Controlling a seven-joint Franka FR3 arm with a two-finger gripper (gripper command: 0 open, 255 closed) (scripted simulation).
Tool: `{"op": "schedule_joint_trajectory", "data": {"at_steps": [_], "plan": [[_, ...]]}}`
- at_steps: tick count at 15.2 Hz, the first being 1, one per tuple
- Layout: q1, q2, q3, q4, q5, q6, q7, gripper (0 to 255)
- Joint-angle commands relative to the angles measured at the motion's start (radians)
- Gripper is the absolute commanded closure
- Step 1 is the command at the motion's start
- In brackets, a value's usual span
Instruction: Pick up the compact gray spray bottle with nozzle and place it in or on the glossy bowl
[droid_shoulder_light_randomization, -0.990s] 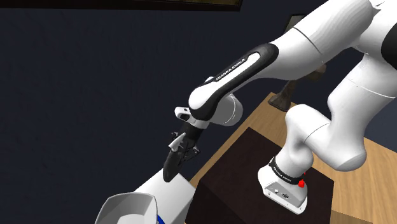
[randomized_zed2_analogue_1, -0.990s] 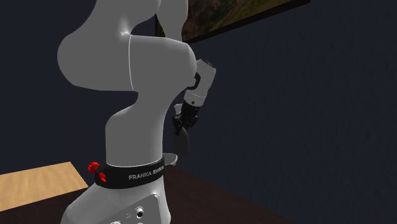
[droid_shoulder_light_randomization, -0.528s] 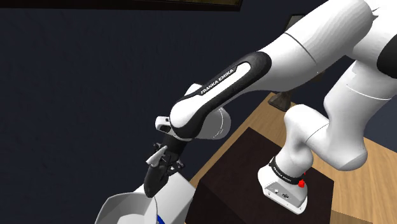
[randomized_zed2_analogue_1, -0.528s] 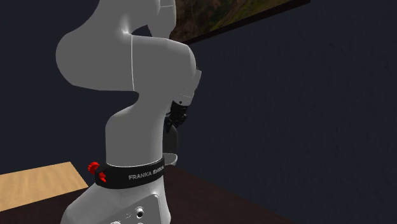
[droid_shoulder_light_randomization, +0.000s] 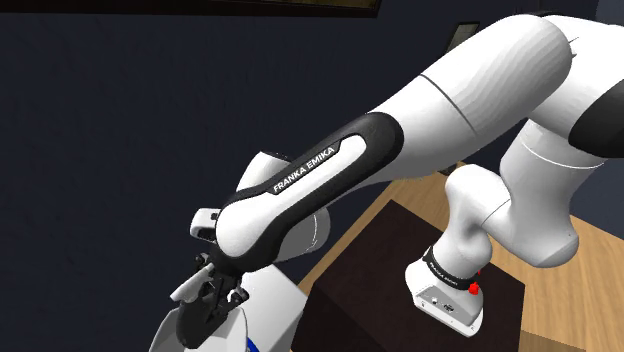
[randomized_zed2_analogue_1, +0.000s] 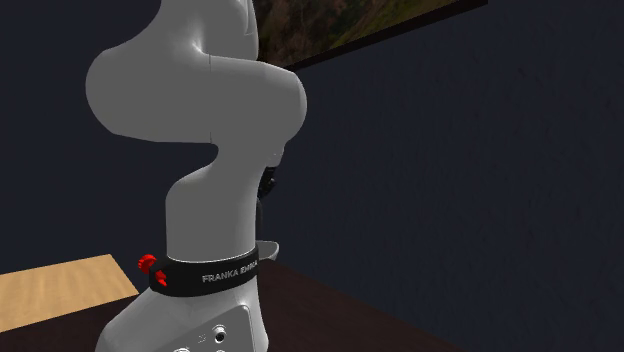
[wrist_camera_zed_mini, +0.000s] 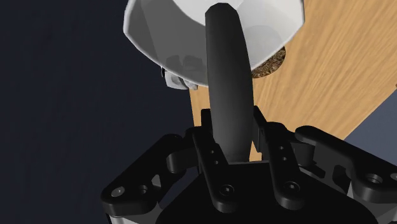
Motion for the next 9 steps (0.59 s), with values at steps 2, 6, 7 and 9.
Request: {"op": "schedule_joint_trajectory", "data": {"at_steps": [2,6,7,9], "plan": [[0.001,0.054,0.016,0.047,0.029,0.007,-0.006,255],[-0.017,0.103,0.040,0.066,0.100,0.019,-0.075,255],[-0.022,0.115,0.045,0.071,0.117,0.022,-0.093,255],[-0.031,0.140,0.056,0.082,0.152,0.027,-0.126,255]]}}
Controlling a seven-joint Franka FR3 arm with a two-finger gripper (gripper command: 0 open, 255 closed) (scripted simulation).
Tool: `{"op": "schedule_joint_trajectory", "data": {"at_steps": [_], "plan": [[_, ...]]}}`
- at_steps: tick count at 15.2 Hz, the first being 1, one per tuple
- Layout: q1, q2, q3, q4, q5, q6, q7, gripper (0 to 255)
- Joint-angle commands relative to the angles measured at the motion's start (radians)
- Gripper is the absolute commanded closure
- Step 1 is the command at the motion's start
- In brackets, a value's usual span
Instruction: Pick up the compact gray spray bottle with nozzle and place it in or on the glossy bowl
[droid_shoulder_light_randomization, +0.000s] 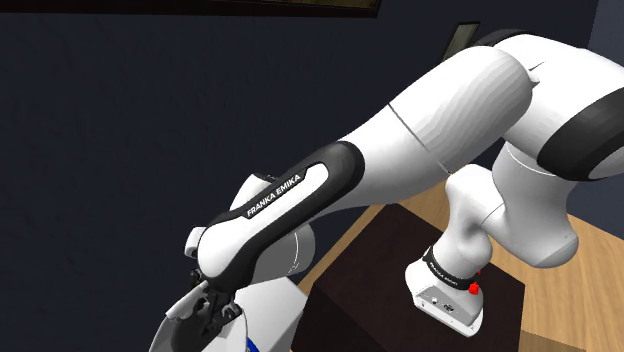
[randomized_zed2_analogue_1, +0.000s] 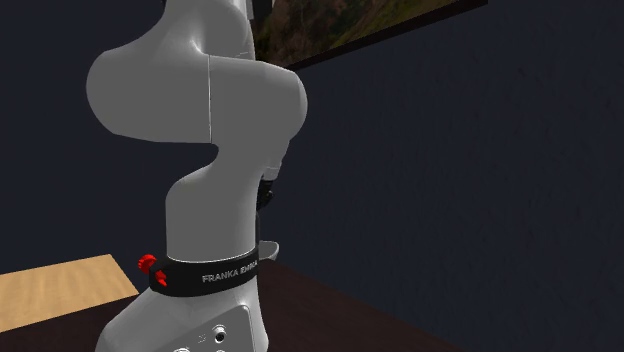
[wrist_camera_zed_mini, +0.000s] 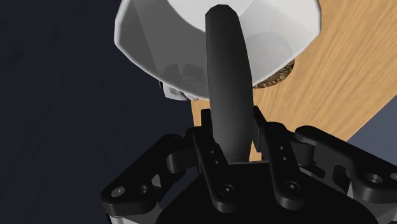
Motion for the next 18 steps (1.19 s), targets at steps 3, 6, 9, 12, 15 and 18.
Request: {"op": "schedule_joint_trajectory", "data": {"at_steps": [3,6,9,12,15,18], "plan": [[-0.016,0.050,0.022,0.023,0.069,0.010,-0.068,255],[-0.016,0.050,0.022,0.023,0.069,0.010,-0.068,255],[-0.016,0.050,0.022,0.023,0.069,0.010,-0.068,255],[-0.016,0.050,0.022,0.023,0.069,0.010,-0.068,0],[-0.016,0.050,0.022,0.023,0.069,0.010,-0.068,0],[-0.010,-0.025,-0.003,-0.034,0.012,-0.002,-0.029,0]]}}
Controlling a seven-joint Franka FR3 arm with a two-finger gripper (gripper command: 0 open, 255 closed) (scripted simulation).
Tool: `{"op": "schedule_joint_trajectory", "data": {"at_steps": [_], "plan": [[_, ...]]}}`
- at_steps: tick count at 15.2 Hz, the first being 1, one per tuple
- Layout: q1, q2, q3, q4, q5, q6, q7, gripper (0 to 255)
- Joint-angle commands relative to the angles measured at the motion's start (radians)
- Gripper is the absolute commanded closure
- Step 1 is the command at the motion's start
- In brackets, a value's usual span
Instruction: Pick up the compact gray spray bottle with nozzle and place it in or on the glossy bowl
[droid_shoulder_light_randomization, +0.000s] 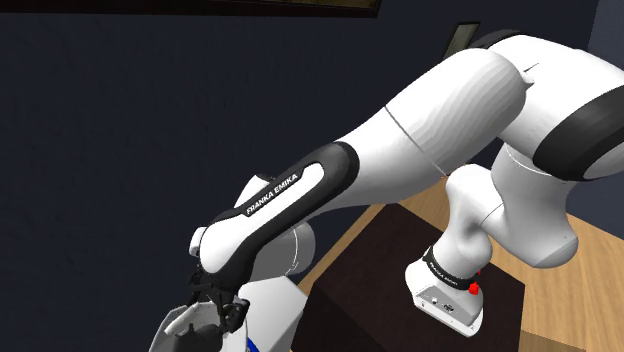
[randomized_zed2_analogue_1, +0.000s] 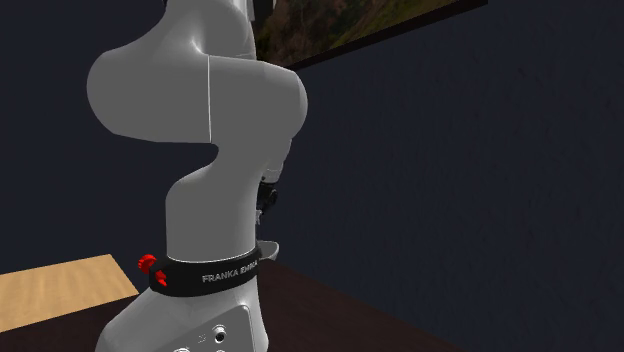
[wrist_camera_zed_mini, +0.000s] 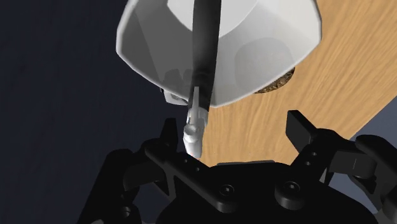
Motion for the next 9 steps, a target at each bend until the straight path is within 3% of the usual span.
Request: {"op": "schedule_joint_trajectory", "data": {"at_steps": [1,2,9], "plan": [[0.007,-0.069,-0.022,-0.052,-0.052,-0.009,0.036,0],[0.010,-0.099,-0.033,-0.073,-0.079,-0.014,0.054,0],[0.010,-0.099,-0.032,-0.073,-0.079,-0.014,0.054,0]]}}
